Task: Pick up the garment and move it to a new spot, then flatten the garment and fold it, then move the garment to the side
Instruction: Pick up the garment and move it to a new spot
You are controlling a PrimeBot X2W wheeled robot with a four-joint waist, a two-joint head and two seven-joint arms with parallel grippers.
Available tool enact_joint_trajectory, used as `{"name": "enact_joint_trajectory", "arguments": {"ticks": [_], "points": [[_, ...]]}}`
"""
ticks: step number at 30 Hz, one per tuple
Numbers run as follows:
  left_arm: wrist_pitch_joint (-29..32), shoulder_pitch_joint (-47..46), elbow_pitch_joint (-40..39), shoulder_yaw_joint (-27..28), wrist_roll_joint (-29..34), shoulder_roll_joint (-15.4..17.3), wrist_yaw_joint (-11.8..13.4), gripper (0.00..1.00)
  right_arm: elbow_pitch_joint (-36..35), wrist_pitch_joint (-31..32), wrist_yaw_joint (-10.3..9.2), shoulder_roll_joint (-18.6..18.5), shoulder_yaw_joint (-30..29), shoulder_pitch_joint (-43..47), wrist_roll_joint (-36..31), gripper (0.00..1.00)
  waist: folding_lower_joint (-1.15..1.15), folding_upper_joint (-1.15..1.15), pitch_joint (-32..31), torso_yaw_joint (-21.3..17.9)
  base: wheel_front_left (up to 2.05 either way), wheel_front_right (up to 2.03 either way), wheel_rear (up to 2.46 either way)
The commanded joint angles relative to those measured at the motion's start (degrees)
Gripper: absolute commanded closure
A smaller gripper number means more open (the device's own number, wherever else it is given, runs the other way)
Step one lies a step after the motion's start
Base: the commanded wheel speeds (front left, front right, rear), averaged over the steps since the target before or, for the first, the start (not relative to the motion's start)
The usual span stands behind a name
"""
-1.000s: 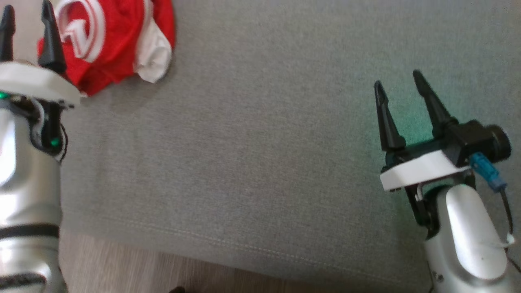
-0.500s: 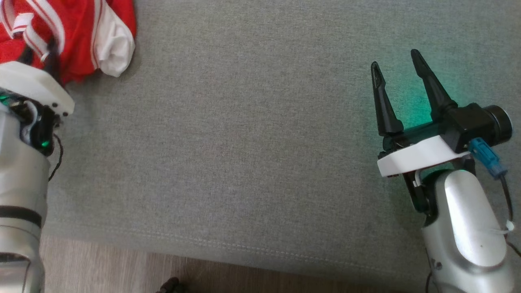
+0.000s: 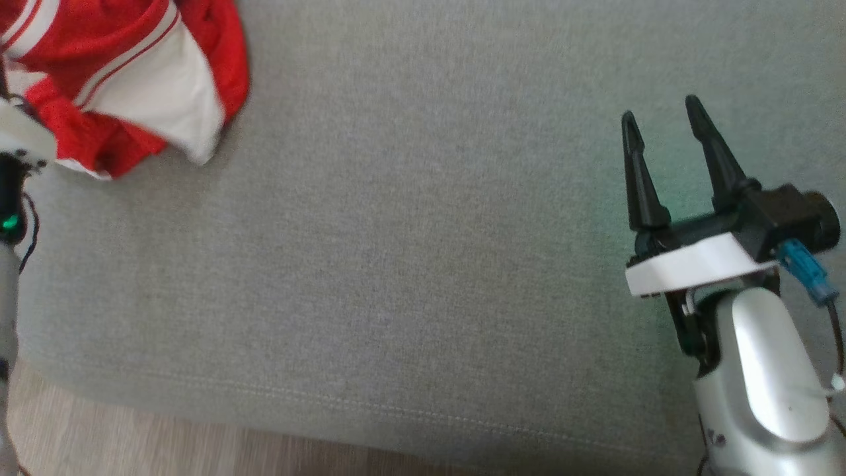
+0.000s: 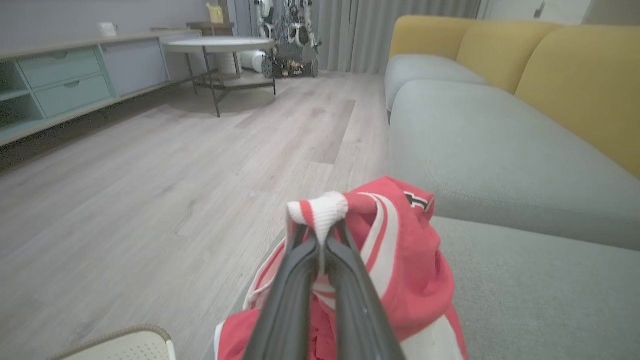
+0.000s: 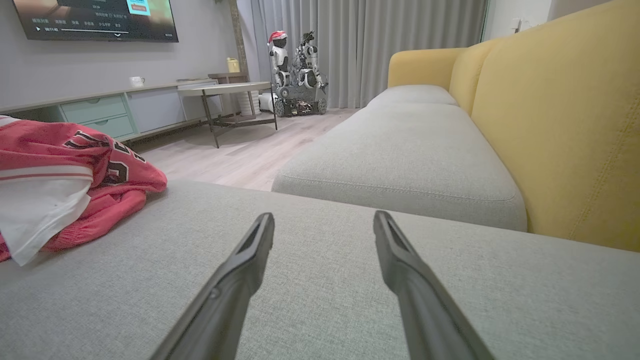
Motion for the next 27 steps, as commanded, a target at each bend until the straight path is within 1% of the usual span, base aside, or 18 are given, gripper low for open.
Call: {"name": "enact_joint_trajectory", "arguments": {"ticks": [1, 7, 10, 11, 14, 20, 24, 27], "points": [[-0.7, 0.8, -2.3, 2.4, 0.4, 4.1, 0.1, 1.0, -1.6, -0.6, -0.04, 0.3, 1.0, 0.7, 0.5, 0.0, 0.0, 0.0, -2.5, 0.0, 0.0, 0.0, 0.0], [-0.7, 12.2, -13.2, 6.8, 3.6, 4.1, 1.5, 1.0, -0.6, -1.6, -0.04, 0.3, -0.1, 3.9, 2.3, 0.0, 0.0, 0.0, -9.1, -0.7, 0.0, 0.0, 0.0], [-0.7, 18.9, -18.4, 8.4, 4.6, 3.6, 3.0, 1.0, -0.4, -1.7, -0.04, 0.3, -0.5, 5.8, 3.3, 0.0, 0.0, 0.0, -12.0, -1.2, 0.0, 0.0, 0.0], [-0.7, 23.4, -22.3, 9.1, 5.0, 3.0, 4.1, 1.0, -0.4, -1.8, -0.04, 0.3, -0.7, 7.2, 3.8, 0.0, 0.0, 0.0, -13.7, -1.5, 0.0, 0.0, 0.0], [-0.7, 30.5, -28.0, 9.4, 4.8, 1.5, 5.7, 1.0, -0.7, -2.2, -0.04, 0.3, -1.5, 9.7, 5.2, 0.0, 0.0, 0.0, -16.1, -1.7, 0.0, 0.0, 0.0], [1.3, 42.1, -40.3, 9.3, 5.0, 0.3, 9.9, 1.0, -1.3, -2.0, -0.04, 0.3, -2.4, 13.5, 6.5, 0.0, 0.0, 0.0, -19.2, -2.8, 0.0, 0.0, 0.0], [3.7, 46.6, -48.4, 8.4, 5.8, 0.1, 12.0, 1.0, -2.0, -1.4, -0.04, 0.3, -2.7, 15.1, 6.7, 0.0, 0.0, 0.0, -19.9, -3.4, 0.0, 0.0, 0.0], [5.0, 47.6, -53.3, 7.0, 6.5, -0.2, 12.5, 1.0, -2.5, -0.9, -0.04, 0.3, -2.7, 15.7, 6.9, 0.0, 0.0, 0.0, -19.7, -4.1, 0.0, 0.0, 0.0]]}}
